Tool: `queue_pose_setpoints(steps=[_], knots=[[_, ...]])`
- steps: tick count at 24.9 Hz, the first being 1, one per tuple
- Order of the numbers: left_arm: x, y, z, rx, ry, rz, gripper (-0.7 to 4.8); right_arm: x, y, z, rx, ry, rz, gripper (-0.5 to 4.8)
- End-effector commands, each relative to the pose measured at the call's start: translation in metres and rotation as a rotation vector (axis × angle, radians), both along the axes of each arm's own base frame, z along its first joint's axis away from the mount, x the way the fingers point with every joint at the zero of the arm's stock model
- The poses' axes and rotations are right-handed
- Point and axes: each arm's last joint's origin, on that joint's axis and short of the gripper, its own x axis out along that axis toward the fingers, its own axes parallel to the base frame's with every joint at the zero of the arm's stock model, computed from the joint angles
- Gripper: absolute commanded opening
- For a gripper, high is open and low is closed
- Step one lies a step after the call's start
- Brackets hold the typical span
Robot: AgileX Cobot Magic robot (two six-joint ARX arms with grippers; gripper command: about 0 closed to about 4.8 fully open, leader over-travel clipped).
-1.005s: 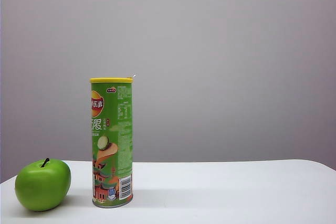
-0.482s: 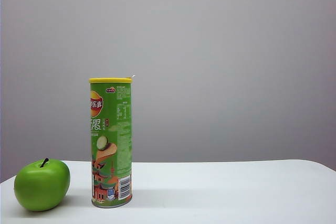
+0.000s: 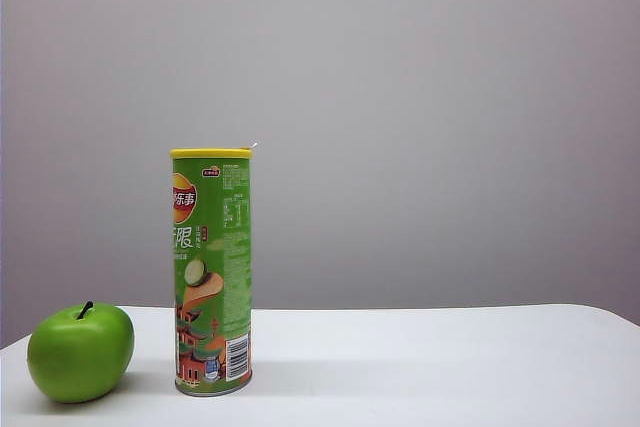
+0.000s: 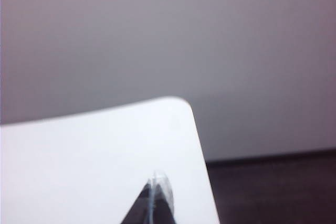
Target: Pick up the green bucket of chips from the desk, place it near the apple, and finally stand it up.
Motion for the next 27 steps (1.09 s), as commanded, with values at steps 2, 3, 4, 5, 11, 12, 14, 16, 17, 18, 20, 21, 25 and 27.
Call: queue_pose_setpoints(steps=[2,3,4,5,11,12,14,16,17,18,20,21,25,27], knots=[[-0.0002,-0.0002,0.0019,0.022,-0.011,-0.012,-0.03,-0.0015,0.0003,-0.0108,0.002,0.097,0.011,0.24],[-0.0002,0.0000,0.0017,0.024,-0.009,-0.005,-0.03,-0.0016,0.0004,-0.0109,0.003,0.098,0.015,0.23],[-0.0002,0.0000,0.0018,0.024,-0.010,-0.005,-0.03,-0.0016,0.0004,-0.0109,0.005,0.098,0.015,0.23],[-0.0002,0.0001,0.0017,0.024,-0.009,-0.003,-0.03,-0.0015,0.0004,-0.0110,0.010,0.098,0.013,0.22],[-0.0003,0.0001,0.0012,0.025,-0.004,-0.002,-0.03,-0.0035,-0.0018,-0.0175,0.032,0.165,-0.071,-0.05],[-0.0003,0.0001,0.0012,0.025,-0.004,-0.002,-0.03,-0.0035,-0.0029,-0.0171,0.054,0.157,-0.115,-0.05],[-0.0003,0.0001,0.0012,0.025,-0.004,-0.002,-0.03,-0.0041,-0.0035,-0.0184,0.102,0.164,-0.149,-0.05],[-0.0003,0.0001,0.0012,0.025,-0.003,-0.002,-0.03,-0.0044,-0.0033,-0.0194,0.120,0.173,-0.148,-0.05],[-0.0002,0.0001,0.0012,0.025,-0.003,-0.002,-0.03,-0.0043,-0.0031,-0.0194,0.141,0.171,-0.144,-0.05],[-0.0003,0.0001,0.0012,0.025,-0.003,-0.002,-0.03,-0.0043,-0.0029,-0.0194,0.169,0.168,-0.146,-0.05],[-0.0003,0.0001,0.0012,0.025,-0.004,-0.002,-0.03,-0.0044,-0.0031,-0.0193,0.226,0.158,-0.165,-0.05],[-0.0003,0.0001,0.0012,0.025,-0.003,-0.002,-0.03,-0.0043,-0.0031,-0.0190,0.227,0.156,-0.164,-0.05],[-0.0003,0.0001,0.0012,0.025,-0.003,-0.002,-0.03,-0.0043,-0.0031,-0.0189,0.227,0.154,-0.164,-0.05],[-0.0003,0.0001,0.0012,0.025,-0.003,-0.002,-0.03,-0.0043,-0.0031,-0.0189,0.227,0.154,-0.164,-0.05]])
